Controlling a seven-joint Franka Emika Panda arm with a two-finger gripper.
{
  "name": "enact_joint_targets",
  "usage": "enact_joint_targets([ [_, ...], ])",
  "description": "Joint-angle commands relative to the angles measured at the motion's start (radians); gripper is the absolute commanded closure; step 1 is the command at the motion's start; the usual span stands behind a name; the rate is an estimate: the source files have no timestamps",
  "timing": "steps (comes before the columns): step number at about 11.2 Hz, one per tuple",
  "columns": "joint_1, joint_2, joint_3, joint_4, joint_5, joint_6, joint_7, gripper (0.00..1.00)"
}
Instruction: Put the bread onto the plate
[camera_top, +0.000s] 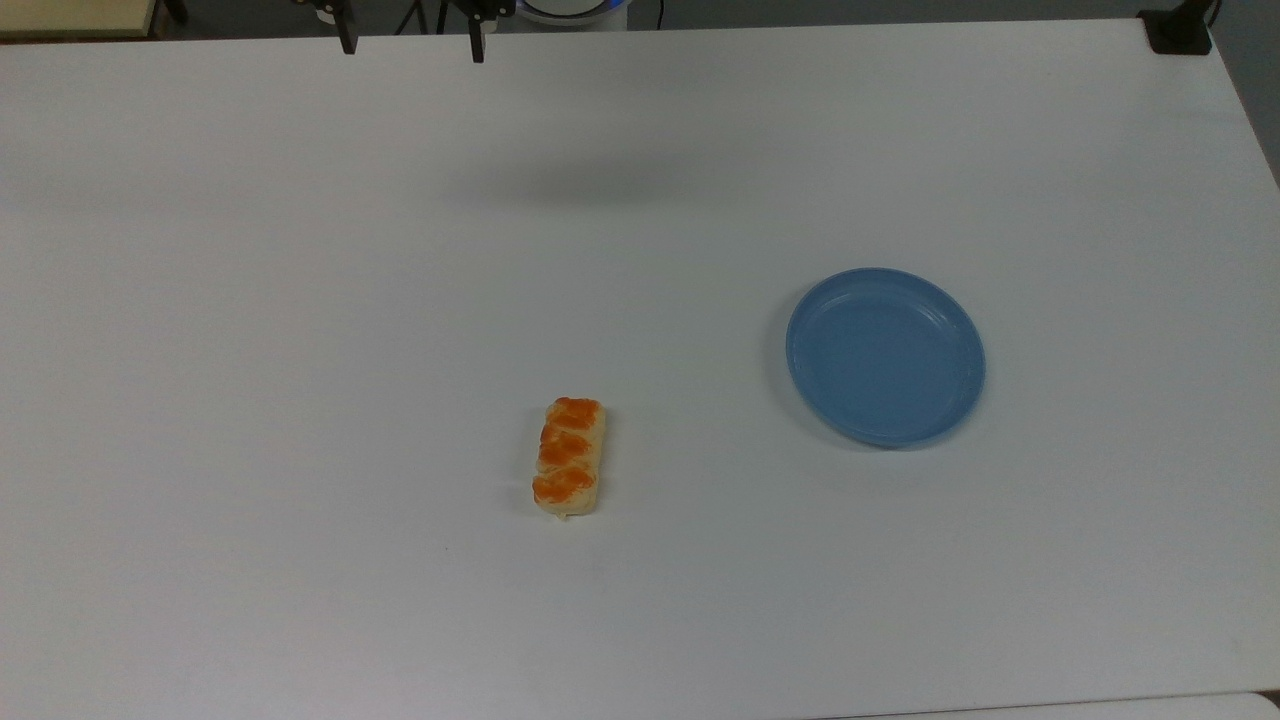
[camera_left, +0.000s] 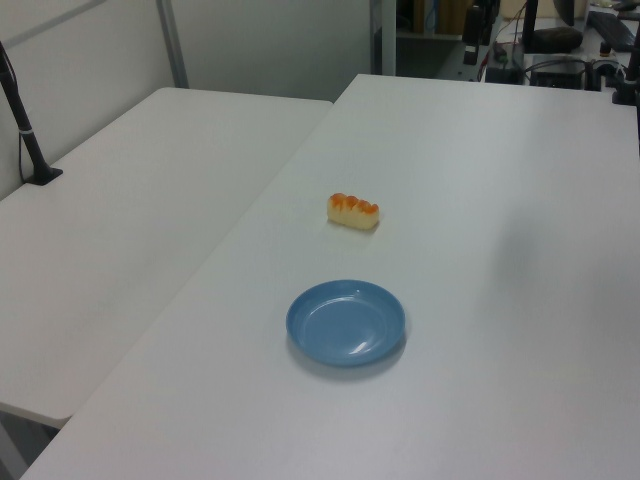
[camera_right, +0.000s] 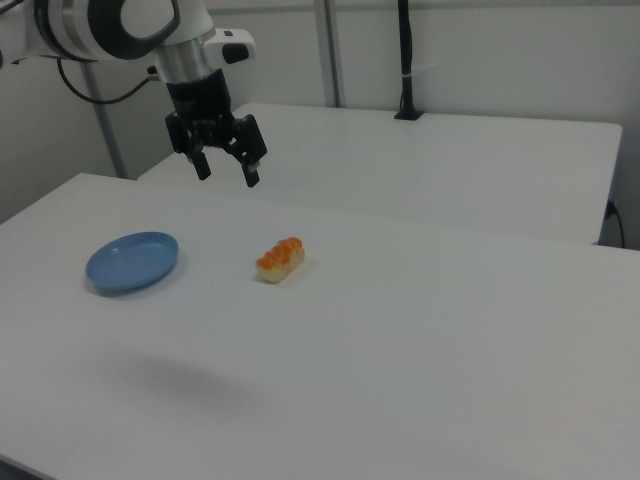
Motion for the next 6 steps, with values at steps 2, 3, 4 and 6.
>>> enact_joint_targets([
  [2, 0.002, -0.014, -0.004, -0.013, 0.021, -0.018, -0.025, 0.0],
  [3, 0.002, -0.014, -0.004, -0.013, 0.021, -0.018, -0.026, 0.0],
  [4, 0.002, -0.014, -0.004, -0.013, 0.021, -0.019, -0.029, 0.0],
  [6, 0.001, -0.014, -0.006, -0.012, 0.021, -0.018, -0.022, 0.0],
])
